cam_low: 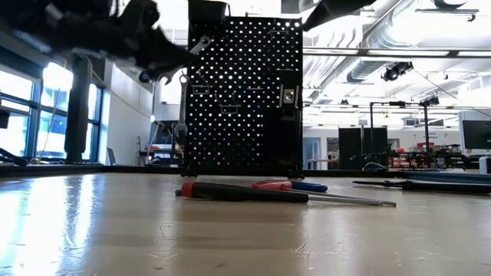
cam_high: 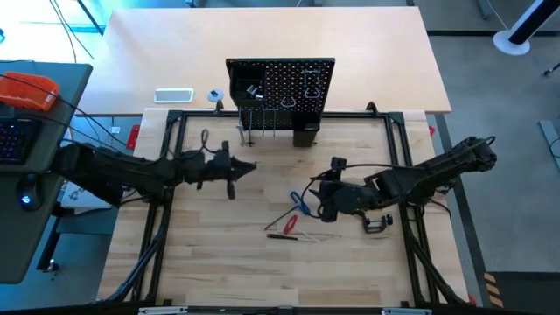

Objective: Hang tools onto peg board
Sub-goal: Hang the wrench on the pegboard

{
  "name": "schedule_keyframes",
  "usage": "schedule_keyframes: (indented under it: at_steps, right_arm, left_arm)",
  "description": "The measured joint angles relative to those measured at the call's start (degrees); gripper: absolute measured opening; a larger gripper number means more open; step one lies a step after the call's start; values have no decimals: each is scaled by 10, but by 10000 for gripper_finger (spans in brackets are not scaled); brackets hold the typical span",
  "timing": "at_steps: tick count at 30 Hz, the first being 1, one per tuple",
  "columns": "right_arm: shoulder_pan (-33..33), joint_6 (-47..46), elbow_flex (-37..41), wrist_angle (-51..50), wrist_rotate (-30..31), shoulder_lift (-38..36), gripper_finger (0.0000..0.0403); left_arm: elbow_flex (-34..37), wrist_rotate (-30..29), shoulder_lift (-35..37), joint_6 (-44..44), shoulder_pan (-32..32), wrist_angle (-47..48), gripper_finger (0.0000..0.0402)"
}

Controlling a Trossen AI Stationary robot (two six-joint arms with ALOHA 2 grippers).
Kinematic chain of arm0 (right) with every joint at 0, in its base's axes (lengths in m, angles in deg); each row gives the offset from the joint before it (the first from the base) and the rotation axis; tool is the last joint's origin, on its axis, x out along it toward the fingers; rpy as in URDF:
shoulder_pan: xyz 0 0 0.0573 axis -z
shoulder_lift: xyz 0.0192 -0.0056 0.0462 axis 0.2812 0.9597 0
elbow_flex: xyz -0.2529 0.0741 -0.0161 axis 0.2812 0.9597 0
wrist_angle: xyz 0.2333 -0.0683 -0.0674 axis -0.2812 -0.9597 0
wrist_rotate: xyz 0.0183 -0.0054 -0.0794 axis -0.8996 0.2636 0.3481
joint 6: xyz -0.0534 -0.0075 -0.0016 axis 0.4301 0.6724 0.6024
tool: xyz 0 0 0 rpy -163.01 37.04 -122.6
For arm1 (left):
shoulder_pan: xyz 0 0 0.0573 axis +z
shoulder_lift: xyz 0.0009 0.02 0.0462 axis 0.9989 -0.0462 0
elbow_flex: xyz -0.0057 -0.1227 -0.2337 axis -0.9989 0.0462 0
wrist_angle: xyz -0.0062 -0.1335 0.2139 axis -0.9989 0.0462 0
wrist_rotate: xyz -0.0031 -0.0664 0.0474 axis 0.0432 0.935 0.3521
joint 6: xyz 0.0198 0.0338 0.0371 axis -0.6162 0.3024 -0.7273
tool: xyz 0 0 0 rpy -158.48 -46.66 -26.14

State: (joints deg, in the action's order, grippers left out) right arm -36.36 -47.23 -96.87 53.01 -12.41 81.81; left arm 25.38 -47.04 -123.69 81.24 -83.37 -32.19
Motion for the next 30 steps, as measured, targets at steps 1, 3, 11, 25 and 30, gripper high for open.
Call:
schedule_keyframes:
  at_steps: [1,3,11,25,30]
  right_arm:
    - [0,1,0,0,4,0,151]
    - [0,4,0,0,10,0,151]
    - [0,0,0,5,11,0,151]
    - [-3,30,62,281,-76,1,151]
    - [18,40,118,457,-118,21,151]
  left_arm:
    - [15,-2,-2,7,4,-31,0]
    - [46,-5,-7,20,14,-91,0]
    - [85,-8,-75,39,43,-239,0]
    - [38,57,-223,38,-6,-547,0]
    - [-43,99,-265,30,-44,-550,0]
